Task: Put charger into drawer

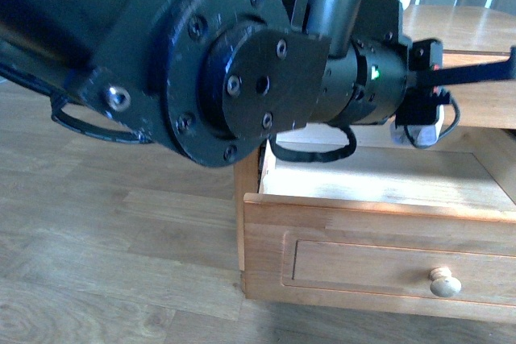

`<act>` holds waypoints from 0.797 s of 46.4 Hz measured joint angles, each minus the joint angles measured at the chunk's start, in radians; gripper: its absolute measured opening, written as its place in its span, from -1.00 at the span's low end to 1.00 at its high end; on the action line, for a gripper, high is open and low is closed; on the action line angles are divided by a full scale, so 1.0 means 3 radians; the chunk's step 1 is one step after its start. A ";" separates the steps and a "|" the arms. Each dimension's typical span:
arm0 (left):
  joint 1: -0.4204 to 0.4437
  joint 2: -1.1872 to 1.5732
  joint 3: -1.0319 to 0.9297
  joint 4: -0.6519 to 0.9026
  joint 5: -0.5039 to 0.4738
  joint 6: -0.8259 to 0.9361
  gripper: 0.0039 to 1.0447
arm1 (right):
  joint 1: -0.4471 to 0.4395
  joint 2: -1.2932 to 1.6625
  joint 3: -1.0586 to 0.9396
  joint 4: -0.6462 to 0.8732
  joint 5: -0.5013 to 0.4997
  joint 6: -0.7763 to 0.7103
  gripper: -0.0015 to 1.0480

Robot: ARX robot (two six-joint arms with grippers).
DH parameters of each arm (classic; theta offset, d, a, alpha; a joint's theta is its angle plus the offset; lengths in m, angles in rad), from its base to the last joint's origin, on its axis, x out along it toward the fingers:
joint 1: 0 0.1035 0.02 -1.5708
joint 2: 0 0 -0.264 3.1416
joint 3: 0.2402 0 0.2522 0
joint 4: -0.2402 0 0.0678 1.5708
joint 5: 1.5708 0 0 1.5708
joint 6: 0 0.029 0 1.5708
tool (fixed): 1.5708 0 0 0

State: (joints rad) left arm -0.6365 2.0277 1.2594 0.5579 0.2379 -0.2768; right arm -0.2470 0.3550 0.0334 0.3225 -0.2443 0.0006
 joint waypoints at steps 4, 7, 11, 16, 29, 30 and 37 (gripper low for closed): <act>0.0028 0.0104 0.0000 -0.0001 -0.0019 -0.0047 -0.89 | 0.0000 0.0000 0.0000 0.0000 0.0000 0.0000 0.84; 0.0052 0.0159 0.0000 -0.0004 -0.0062 -0.0069 -0.89 | 0.0000 0.0000 0.0000 0.0000 0.0000 0.0000 0.84; 0.0092 0.0216 0.0000 -0.0004 -0.0086 -0.0086 -0.89 | 0.0000 0.0000 0.0000 0.0000 0.0000 0.0000 0.84; 0.0130 0.0268 0.0009 -0.0037 -0.0167 -0.0107 -0.61 | 0.0000 0.0000 0.0000 0.0000 0.0000 0.0000 0.84; 0.0159 0.0251 0.0003 -0.0052 -0.0338 -0.0084 0.18 | 0.0000 0.0000 0.0000 0.0000 0.0000 0.0000 0.84; 0.0159 0.0240 -0.0004 -0.0051 -0.0356 -0.0075 0.23 | 0.0000 0.0000 0.0000 0.0000 0.0000 0.0000 0.84; 0.0159 0.0081 -0.0102 -0.0029 -0.0474 -0.0036 0.60 | 0.0000 0.0000 0.0000 0.0000 0.0000 0.0000 0.84</act>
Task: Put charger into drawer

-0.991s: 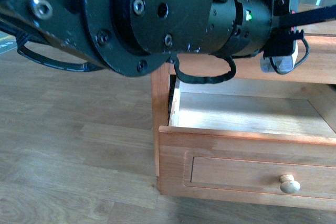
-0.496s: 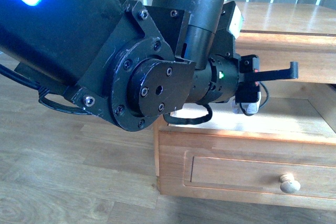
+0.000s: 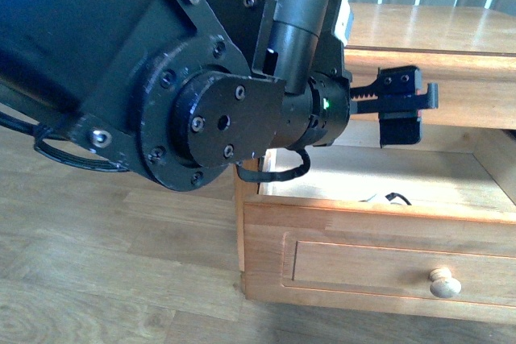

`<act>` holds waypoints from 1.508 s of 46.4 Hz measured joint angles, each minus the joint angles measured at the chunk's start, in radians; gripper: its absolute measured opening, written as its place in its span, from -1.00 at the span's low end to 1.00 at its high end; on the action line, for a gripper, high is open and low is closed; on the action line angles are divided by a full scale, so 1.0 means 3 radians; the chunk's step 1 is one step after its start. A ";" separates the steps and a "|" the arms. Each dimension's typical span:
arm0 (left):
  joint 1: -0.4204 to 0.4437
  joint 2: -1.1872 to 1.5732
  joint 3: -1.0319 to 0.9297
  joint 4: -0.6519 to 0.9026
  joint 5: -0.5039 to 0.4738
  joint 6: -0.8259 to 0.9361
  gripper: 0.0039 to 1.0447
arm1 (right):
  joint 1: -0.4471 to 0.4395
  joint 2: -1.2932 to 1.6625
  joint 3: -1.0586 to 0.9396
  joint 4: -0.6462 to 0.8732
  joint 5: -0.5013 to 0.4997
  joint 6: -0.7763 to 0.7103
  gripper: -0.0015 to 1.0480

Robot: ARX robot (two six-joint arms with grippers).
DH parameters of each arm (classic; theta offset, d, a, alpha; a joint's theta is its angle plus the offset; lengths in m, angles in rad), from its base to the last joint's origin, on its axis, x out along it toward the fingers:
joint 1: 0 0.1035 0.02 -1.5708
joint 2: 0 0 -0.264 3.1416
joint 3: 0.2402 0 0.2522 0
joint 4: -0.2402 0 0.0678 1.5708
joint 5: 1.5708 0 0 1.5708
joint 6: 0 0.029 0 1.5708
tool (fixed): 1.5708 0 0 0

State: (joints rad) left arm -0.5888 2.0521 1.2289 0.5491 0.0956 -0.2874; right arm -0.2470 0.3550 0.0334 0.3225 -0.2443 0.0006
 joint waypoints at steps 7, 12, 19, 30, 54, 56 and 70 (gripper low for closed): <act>0.0003 -0.0356 -0.0174 0.0053 -0.0212 0.0088 0.88 | 0.0000 0.0000 0.0000 0.0000 0.0000 0.0000 0.84; 0.0019 -0.0665 -0.0331 0.0093 -0.0404 0.0174 0.89 | 0.0000 0.0000 0.0000 0.0000 0.0000 -0.0001 0.84; 0.0080 -0.1186 -0.0689 0.0160 -0.0848 0.0342 0.89 | 0.0000 0.0000 0.0000 0.0000 0.0000 0.0000 0.84; 0.0230 -0.2041 -0.1326 0.0156 -0.1432 0.0413 0.89 | 0.0000 0.0000 0.0000 0.0000 0.0000 -0.0001 0.84; 0.0158 -0.3675 -0.2564 -0.0432 -0.2674 0.0006 0.89 | 0.0000 0.0000 0.0000 0.0000 -0.0001 -0.0001 0.84; 0.0158 -0.3675 -0.2564 -0.0434 -0.2674 -0.0004 0.89 | 0.0000 0.0000 0.0000 0.0000 0.0000 0.0000 0.84; 0.0533 -0.4075 -0.3026 -0.0159 -0.1689 0.0710 0.28 | 0.0000 0.0000 0.0000 0.0000 0.0000 0.0000 0.84</act>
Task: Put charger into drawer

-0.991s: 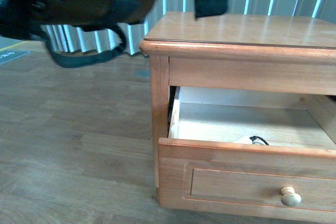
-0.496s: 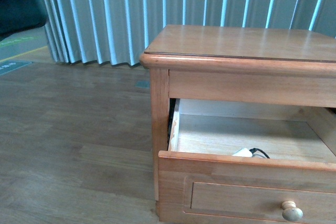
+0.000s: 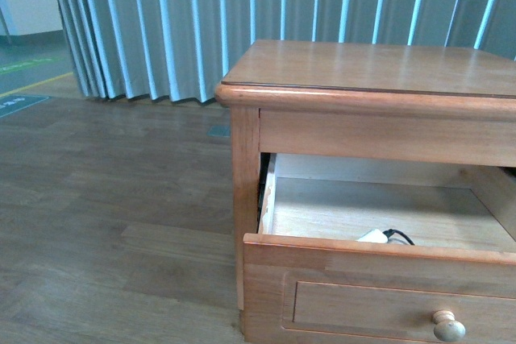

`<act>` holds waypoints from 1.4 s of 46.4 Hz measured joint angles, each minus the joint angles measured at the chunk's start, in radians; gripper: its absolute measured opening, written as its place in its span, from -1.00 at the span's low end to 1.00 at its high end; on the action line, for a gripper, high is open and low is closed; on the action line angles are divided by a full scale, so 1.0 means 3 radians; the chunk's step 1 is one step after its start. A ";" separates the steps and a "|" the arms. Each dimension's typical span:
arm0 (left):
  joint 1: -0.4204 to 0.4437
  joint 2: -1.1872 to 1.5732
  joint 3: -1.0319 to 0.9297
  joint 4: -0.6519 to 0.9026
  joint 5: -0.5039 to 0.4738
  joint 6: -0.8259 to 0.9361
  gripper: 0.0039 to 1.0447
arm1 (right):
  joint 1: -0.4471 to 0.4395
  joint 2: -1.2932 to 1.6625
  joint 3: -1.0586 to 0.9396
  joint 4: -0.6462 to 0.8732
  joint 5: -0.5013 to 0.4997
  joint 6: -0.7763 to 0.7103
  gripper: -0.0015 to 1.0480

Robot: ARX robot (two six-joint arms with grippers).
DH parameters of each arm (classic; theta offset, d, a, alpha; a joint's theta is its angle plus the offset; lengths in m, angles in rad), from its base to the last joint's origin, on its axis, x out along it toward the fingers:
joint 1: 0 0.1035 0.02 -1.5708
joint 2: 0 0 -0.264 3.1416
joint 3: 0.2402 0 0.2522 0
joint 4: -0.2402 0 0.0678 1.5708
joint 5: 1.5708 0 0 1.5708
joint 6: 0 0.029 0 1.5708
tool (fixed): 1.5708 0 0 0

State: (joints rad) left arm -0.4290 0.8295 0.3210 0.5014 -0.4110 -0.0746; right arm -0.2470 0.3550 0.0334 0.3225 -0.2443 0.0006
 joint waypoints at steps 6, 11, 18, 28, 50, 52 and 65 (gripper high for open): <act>0.0262 -0.0258 -0.0251 -0.0010 0.0225 0.0141 -0.13 | 0.0000 0.0000 0.0000 0.0000 0.0000 0.0000 0.84; 0.0472 -0.0502 -0.0431 -0.0060 0.0460 0.0186 -0.55 | 0.0000 0.0000 0.0000 0.0000 0.0000 0.0000 0.84; 0.0721 -0.0791 -0.0622 -0.0161 0.0687 0.0197 -0.93 | 0.0000 0.0000 0.0000 0.0000 0.0000 0.0000 0.84; 0.0955 -0.1129 -0.0787 -0.0333 0.0916 0.0215 -0.93 | 0.0000 0.0000 0.0000 0.0000 0.0000 -0.0001 0.84; 0.1420 -0.1752 -0.1033 -0.0668 0.1368 0.0225 -0.93 | 0.0000 0.0000 0.0000 0.0000 0.0000 0.0000 0.84; 0.1422 -0.1795 -0.1033 -0.0696 0.1369 0.0225 -0.93 | 0.0000 0.0000 0.0000 0.0000 0.0000 0.0000 0.84; 0.1422 -0.2094 -0.1033 -0.0988 0.1368 0.0225 -0.93 | 0.0000 0.0000 0.0000 -0.0001 0.0000 0.0000 0.84</act>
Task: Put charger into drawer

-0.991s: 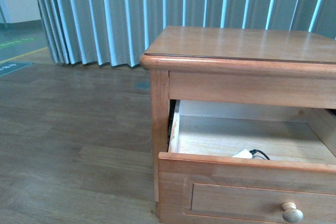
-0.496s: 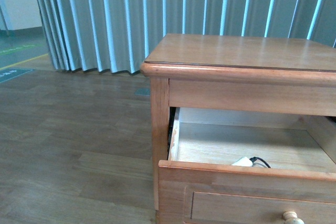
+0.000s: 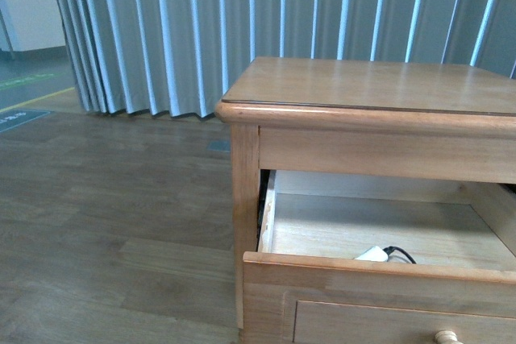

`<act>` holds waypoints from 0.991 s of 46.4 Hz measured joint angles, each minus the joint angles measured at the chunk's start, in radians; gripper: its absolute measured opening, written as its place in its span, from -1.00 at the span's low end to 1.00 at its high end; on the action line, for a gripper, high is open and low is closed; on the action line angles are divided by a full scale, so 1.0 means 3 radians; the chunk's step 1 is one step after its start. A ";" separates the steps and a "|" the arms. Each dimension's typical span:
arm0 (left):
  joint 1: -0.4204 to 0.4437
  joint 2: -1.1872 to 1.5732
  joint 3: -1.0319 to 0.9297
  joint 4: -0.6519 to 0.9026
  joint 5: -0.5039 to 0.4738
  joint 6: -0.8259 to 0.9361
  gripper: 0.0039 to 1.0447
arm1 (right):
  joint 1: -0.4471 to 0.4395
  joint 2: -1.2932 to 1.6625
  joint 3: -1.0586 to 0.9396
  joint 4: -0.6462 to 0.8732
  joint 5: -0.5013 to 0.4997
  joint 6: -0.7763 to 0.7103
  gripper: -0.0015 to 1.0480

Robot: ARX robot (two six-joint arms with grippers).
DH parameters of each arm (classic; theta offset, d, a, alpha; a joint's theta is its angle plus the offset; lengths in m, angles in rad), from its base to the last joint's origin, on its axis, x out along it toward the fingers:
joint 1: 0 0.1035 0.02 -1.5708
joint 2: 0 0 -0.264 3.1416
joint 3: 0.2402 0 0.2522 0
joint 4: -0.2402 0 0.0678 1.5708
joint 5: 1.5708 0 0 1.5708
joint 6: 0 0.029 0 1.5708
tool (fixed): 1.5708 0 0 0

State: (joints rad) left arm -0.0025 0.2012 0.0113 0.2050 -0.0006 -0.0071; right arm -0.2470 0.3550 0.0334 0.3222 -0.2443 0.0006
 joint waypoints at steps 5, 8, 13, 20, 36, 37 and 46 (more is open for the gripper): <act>0.0000 -0.0168 0.0000 -0.0173 0.0000 0.0000 -0.93 | 0.0000 0.0000 0.0000 0.0001 0.0000 0.0000 0.84; 0.0000 -0.0398 0.0000 -0.0504 0.0003 0.0001 -0.93 | 0.0000 0.0000 0.0000 0.0000 0.0000 0.0000 0.84; 0.0000 -0.0647 0.0000 -0.0669 0.0003 0.0000 -0.93 | 0.0000 0.0000 0.0000 0.0001 0.0000 -0.0001 0.84; 0.0000 -0.0652 0.0000 -0.0679 0.0003 0.0000 -0.93 | 0.0000 0.0000 0.0000 0.0000 0.0001 0.0000 0.84; 0.0000 -0.0654 0.0000 -0.0682 0.0001 0.0000 -0.43 | 0.0000 0.0000 0.0000 0.0001 0.0000 0.0000 0.84; 0.0000 -0.0654 0.0000 -0.0682 0.0001 0.0000 -0.37 | 0.0000 0.0000 0.0000 0.0001 0.0000 0.0000 0.84; 0.0000 -0.0654 0.0000 -0.0682 0.0003 0.0000 0.25 | 0.0000 0.0000 0.0000 0.0000 0.0000 0.0000 0.84</act>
State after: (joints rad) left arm -0.0025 0.0051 0.0113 0.0006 0.0002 -0.0071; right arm -0.2470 0.3550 0.0334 0.3222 -0.2443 0.0006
